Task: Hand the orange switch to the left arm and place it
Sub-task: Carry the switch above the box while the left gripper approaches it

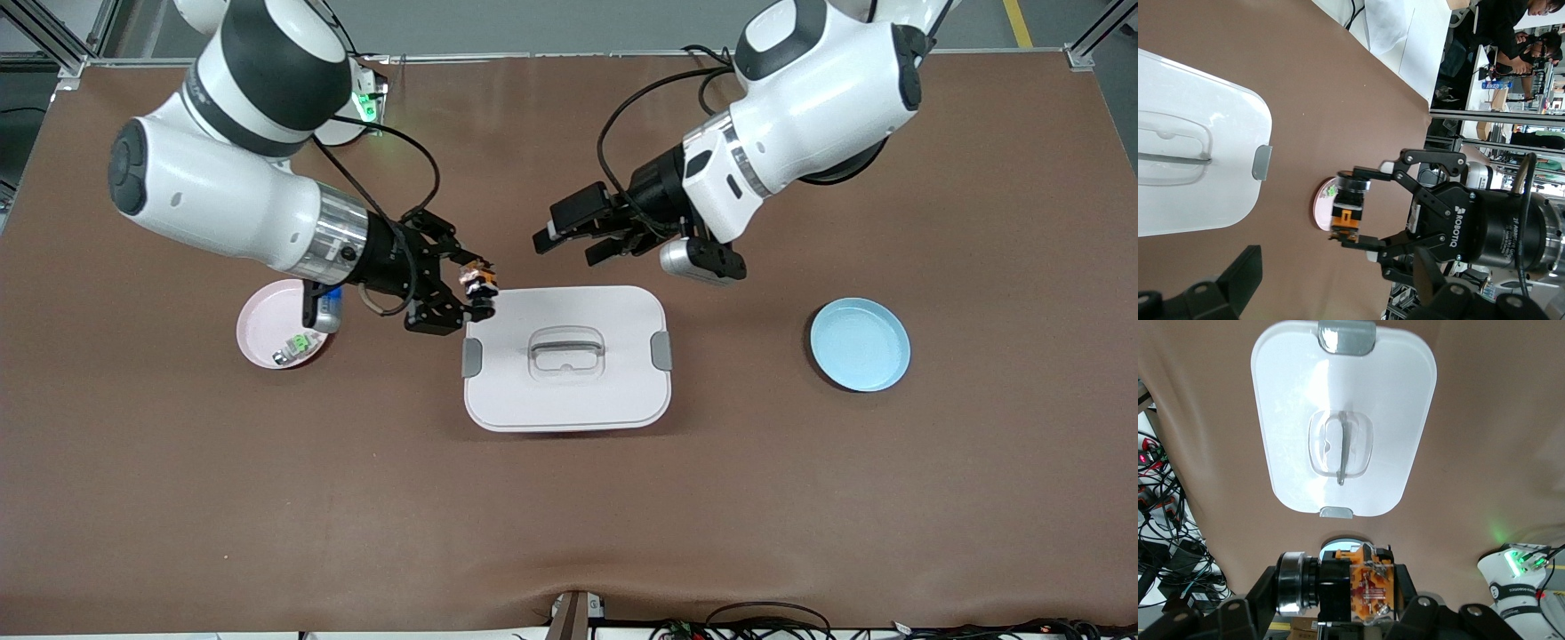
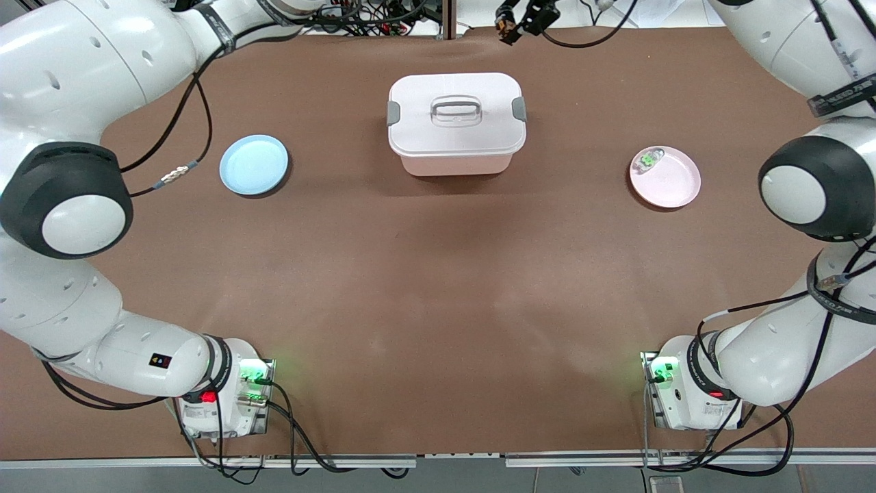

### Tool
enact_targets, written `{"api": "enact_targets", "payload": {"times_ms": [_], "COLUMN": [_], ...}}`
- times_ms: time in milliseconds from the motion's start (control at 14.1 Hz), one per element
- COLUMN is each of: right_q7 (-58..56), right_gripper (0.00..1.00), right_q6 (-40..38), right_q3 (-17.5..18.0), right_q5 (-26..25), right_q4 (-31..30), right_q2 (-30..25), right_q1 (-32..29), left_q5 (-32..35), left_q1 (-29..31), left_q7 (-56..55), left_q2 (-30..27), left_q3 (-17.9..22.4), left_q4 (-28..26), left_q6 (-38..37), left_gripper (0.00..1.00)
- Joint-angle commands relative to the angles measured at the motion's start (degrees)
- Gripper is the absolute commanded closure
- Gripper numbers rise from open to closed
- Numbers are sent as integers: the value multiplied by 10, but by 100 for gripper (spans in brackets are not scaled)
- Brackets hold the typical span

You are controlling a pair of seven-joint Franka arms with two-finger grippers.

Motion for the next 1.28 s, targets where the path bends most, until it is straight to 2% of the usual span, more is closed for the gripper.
{"api": "enact_targets", "payload": {"times_ms": [0,640,1208], "right_q7": [51,92,96], "right_gripper": [100,100,100], "right_q6": [-5,9,20], "right_q3": [-7,-7,-6], "right_q5": [12,12,12], "right_q4": [64,125,133], "right_q2": [39,83,88], "right_q1": [12,38,39], "left_q5": [-8,-3,-2], "left_q1": [-17,-25,-23], "left_q7": [-5,39,87], "left_q2": [16,60,74], "left_q3": [0,0,1], "left_q4": [2,6,3], "left_q6": [37,62,67], "left_gripper": [0,0,0]}}
